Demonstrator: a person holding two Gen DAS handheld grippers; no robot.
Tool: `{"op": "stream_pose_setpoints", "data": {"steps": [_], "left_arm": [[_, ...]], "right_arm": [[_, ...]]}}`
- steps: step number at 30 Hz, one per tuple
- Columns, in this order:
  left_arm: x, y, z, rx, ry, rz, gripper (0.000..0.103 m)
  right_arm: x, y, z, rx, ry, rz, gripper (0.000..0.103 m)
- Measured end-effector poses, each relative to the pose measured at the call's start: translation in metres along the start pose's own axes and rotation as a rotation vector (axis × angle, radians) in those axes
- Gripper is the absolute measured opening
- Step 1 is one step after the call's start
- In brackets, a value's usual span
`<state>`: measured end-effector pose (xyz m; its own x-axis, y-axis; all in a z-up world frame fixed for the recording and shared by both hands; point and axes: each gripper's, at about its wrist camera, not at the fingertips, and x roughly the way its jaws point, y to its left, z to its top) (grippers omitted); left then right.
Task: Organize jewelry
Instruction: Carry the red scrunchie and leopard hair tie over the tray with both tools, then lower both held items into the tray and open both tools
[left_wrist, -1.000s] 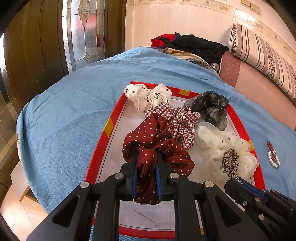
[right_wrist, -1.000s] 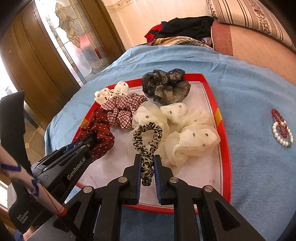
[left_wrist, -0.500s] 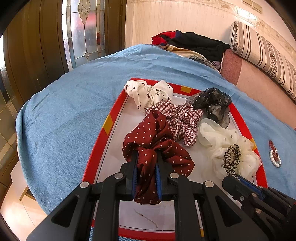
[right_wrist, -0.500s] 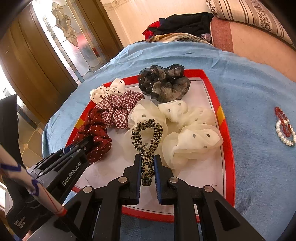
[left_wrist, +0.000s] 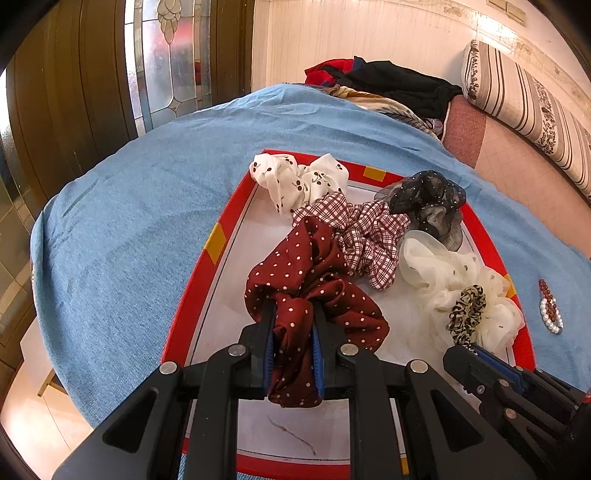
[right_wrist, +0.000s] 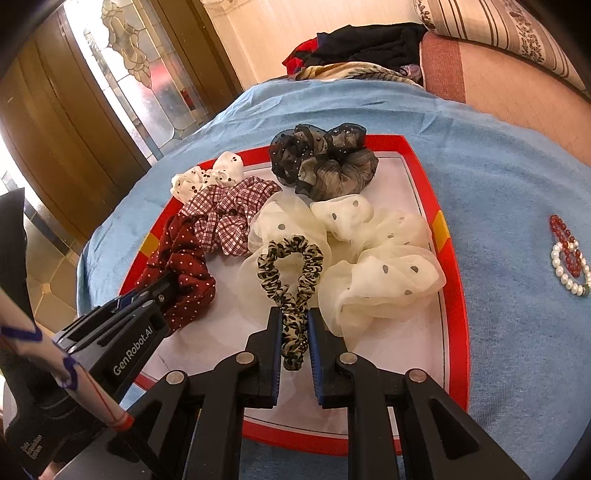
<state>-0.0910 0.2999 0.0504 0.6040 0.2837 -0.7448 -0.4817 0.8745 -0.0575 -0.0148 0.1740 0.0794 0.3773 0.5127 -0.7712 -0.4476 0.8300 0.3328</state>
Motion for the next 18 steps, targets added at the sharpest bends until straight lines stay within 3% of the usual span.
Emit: {"op": "stream_pose_setpoints", "data": {"steps": [11,18], "left_arm": [[0.0,0.0,0.0,-0.001,0.0,0.003,0.02],[-0.001,-0.001,0.0,-0.001,-0.002,0.005,0.021]], "right_arm": [[-0.003,0.009,-0.001,-0.06,-0.007,-0.066,0.016],[-0.01,0.022,-0.003,-0.136,-0.03,-0.141,0.023]]}}
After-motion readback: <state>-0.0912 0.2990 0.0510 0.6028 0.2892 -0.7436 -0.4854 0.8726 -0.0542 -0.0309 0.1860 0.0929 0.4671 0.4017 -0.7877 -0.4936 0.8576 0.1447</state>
